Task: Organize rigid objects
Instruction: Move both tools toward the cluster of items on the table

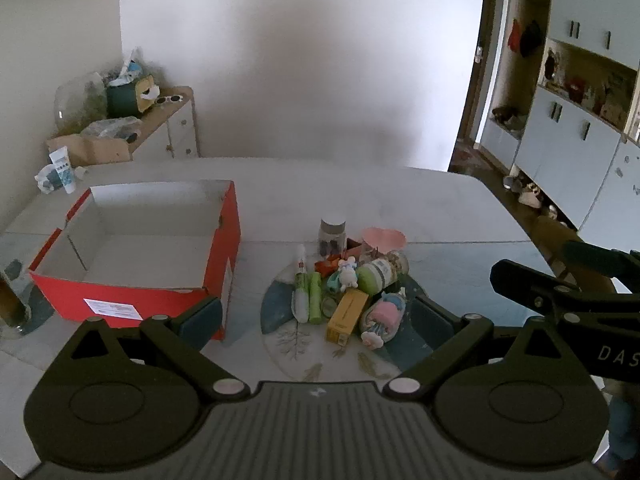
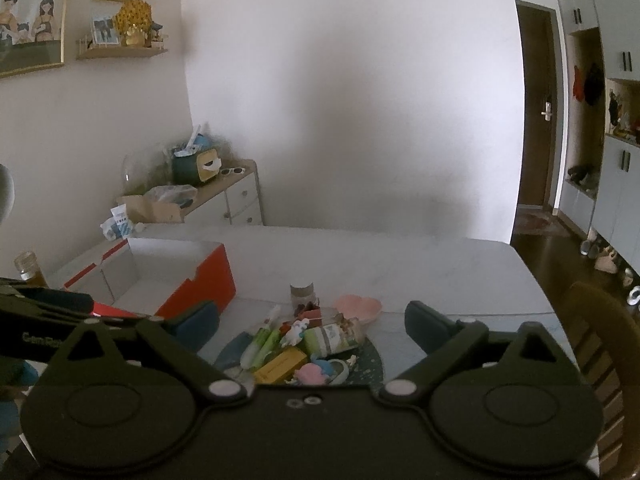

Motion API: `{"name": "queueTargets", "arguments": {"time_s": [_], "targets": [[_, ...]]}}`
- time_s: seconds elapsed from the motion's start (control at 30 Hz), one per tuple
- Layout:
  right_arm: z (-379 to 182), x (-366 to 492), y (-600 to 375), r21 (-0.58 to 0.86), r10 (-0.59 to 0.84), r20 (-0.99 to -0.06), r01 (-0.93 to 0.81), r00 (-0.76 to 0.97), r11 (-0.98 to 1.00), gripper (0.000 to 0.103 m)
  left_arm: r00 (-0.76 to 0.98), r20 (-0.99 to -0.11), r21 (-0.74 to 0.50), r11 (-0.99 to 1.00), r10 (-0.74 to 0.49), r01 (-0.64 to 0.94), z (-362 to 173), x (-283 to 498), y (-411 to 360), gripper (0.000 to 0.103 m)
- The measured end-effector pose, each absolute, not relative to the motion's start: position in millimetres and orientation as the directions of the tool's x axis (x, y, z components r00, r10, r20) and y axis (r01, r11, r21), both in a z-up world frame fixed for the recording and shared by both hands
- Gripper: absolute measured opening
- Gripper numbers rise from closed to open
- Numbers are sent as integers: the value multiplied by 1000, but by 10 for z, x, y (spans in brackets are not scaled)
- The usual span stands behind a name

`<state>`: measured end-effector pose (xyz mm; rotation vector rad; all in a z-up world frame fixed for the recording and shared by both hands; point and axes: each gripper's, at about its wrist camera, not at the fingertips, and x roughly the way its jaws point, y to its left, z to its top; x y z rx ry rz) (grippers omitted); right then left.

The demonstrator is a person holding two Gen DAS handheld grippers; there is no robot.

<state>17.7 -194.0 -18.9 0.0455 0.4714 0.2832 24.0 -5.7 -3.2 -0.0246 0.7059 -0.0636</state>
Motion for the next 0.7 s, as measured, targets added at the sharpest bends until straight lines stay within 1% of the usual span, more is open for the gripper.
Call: {"name": "queueTargets", "arguments": {"time_s": [0.07, 0.17, 0.43, 0.7], "targets": [[-200, 209, -1921, 111, 286, -449, -265, 846, 958, 92, 755, -652, -46, 997, -73, 57, -64, 293, -42, 101], [-214, 244, -1885, 101, 284, -455, -268, 844, 958, 88, 751, -655, -47, 996, -85, 72, -115, 379, -23, 101], [-313, 396, -1877, 112, 279, -514, -259, 811, 959, 90, 717, -683, -88, 990, -139, 109, -287, 667, 96, 101], [-619, 647, -1868, 74, 261, -591, -271, 764, 960, 88, 702, -690, -61, 981, -175, 184, -535, 1002, 74, 101]]}}
